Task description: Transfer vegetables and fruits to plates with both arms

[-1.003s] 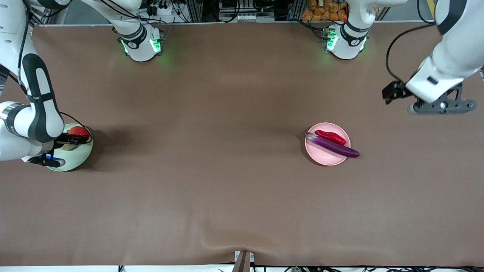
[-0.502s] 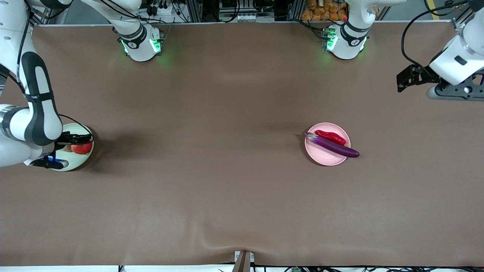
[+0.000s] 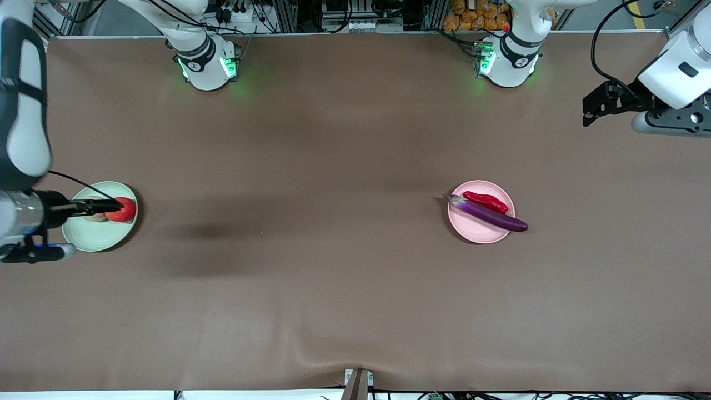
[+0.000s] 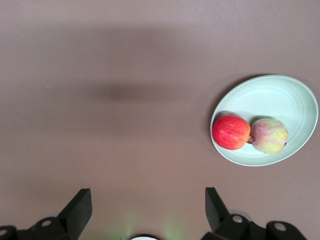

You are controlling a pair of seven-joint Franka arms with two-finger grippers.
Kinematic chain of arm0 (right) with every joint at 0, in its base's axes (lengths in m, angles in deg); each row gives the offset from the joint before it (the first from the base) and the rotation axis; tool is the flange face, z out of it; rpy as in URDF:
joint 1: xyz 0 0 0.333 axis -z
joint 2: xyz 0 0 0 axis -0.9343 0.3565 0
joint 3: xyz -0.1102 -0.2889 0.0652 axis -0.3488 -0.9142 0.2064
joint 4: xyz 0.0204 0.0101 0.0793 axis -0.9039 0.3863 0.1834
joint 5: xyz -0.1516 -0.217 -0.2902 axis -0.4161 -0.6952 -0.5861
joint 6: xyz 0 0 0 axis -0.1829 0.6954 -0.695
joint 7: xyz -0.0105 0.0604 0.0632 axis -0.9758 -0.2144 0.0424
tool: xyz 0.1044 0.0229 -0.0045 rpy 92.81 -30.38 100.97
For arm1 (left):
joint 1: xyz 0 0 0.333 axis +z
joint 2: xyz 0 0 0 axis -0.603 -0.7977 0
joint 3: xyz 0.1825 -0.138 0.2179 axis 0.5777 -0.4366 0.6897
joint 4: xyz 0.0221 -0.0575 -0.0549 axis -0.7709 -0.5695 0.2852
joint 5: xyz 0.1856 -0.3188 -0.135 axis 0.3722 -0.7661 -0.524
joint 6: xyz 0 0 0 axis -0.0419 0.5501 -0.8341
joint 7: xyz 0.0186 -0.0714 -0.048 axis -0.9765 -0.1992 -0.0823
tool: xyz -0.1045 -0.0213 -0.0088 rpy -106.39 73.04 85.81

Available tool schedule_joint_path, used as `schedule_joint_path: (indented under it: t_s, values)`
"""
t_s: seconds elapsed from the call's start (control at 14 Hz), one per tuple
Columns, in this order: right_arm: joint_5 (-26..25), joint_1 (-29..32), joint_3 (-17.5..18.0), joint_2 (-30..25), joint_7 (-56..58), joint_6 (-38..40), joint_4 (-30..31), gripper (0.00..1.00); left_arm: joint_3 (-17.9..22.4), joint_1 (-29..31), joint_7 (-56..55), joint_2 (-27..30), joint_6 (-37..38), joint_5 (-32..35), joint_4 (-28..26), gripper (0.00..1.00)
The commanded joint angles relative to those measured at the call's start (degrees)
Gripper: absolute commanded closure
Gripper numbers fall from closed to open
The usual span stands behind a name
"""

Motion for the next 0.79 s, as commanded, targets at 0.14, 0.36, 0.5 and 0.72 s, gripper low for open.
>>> schedule_joint_path:
  t_s: [0.14, 0.36, 0.5, 0.72]
  values:
    - [-1.07, -3.95, 2.98, -9.04, -0.47, 7.22, -3.53, 0.00, -0.44, 0.79, 0.88, -1.30, 1.29, -0.87, 2.51, 0.00]
    - [-0.72, -6.78, 0.17, -16.18, -4.16, 9.70, -2.12, 0.00, -0.36, 0.79, -0.17, -1.21, -3.10, -0.51, 0.75, 0.00]
    - [0.33, -8.01, -1.84, -19.78, -4.17, 9.72, 0.67, 0.00, -0.27, 1.14, -0.08, -1.03, -3.11, -0.25, 0.49, 0.00]
    - [6.21, -12.57, -10.97, -26.98, -3.56, 3.93, 11.38, 0.00, -0.53, 1.32, 0.53, -1.03, -1.71, -0.25, 0.48, 0.00]
